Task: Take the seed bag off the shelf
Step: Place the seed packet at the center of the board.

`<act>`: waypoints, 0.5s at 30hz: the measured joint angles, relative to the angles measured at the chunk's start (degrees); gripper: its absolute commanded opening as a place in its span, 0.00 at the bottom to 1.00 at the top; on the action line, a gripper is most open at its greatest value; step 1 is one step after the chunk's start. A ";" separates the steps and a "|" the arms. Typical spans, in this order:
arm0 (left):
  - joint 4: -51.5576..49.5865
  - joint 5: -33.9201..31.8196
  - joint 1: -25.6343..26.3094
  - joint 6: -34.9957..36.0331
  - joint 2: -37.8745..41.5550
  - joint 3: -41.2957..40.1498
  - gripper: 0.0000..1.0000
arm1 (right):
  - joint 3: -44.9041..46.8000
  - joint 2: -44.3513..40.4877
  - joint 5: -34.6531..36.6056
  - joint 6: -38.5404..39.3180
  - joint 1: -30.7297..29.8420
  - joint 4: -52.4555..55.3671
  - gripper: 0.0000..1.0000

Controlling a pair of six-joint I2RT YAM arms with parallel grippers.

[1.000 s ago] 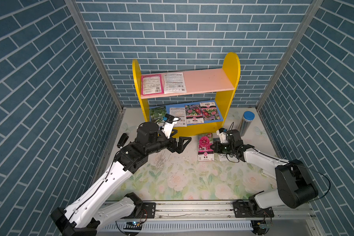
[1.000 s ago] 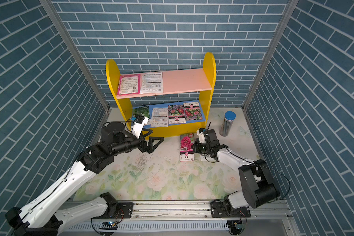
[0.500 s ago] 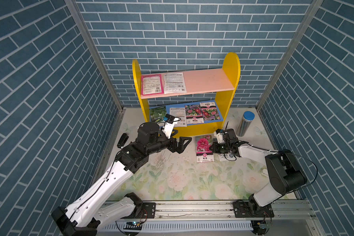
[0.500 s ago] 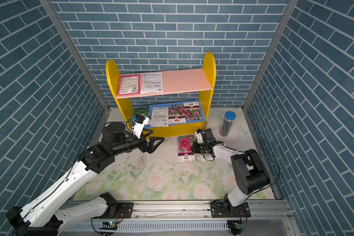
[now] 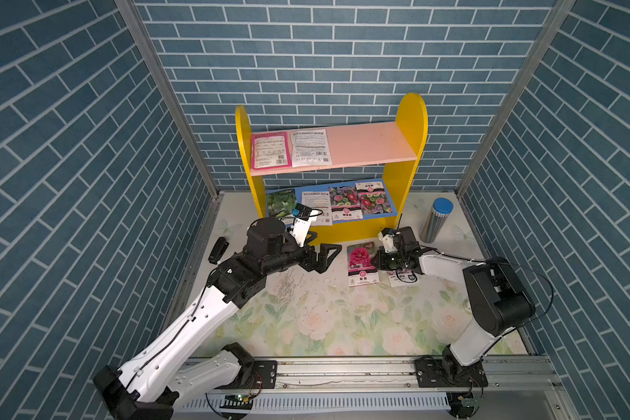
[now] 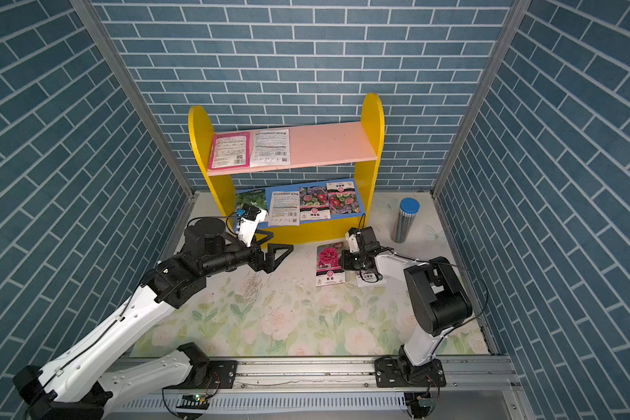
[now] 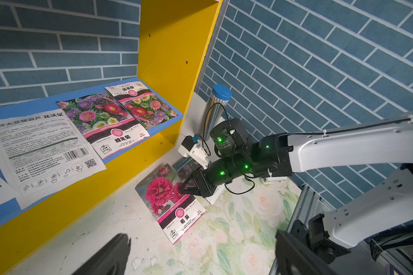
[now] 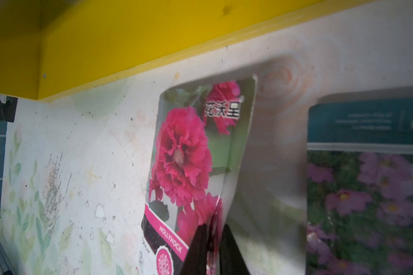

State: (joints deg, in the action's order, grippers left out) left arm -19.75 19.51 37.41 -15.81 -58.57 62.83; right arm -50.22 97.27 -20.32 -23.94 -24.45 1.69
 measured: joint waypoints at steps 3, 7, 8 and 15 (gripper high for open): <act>0.00 -0.02 0.00 0.00 -0.22 0.00 1.00 | -0.26 0.13 0.70 0.37 0.00 0.09 0.27; 0.00 -0.28 0.00 0.00 -0.28 -0.15 1.00 | -0.68 0.17 2.14 0.39 0.00 0.37 0.28; 0.00 -0.42 0.00 0.00 -0.28 -0.15 1.00 | -0.74 0.17 2.64 0.39 0.02 0.48 0.28; -0.13 -1.57 0.00 -0.07 -0.48 0.07 1.00 | 0.20 -3.89 3.41 1.95 0.15 0.85 0.41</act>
State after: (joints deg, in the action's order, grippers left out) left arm -19.88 17.93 37.41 -15.88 -59.05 62.89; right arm -50.02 93.38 -16.91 -22.00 -24.29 2.55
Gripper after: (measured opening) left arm 0.998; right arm 0.373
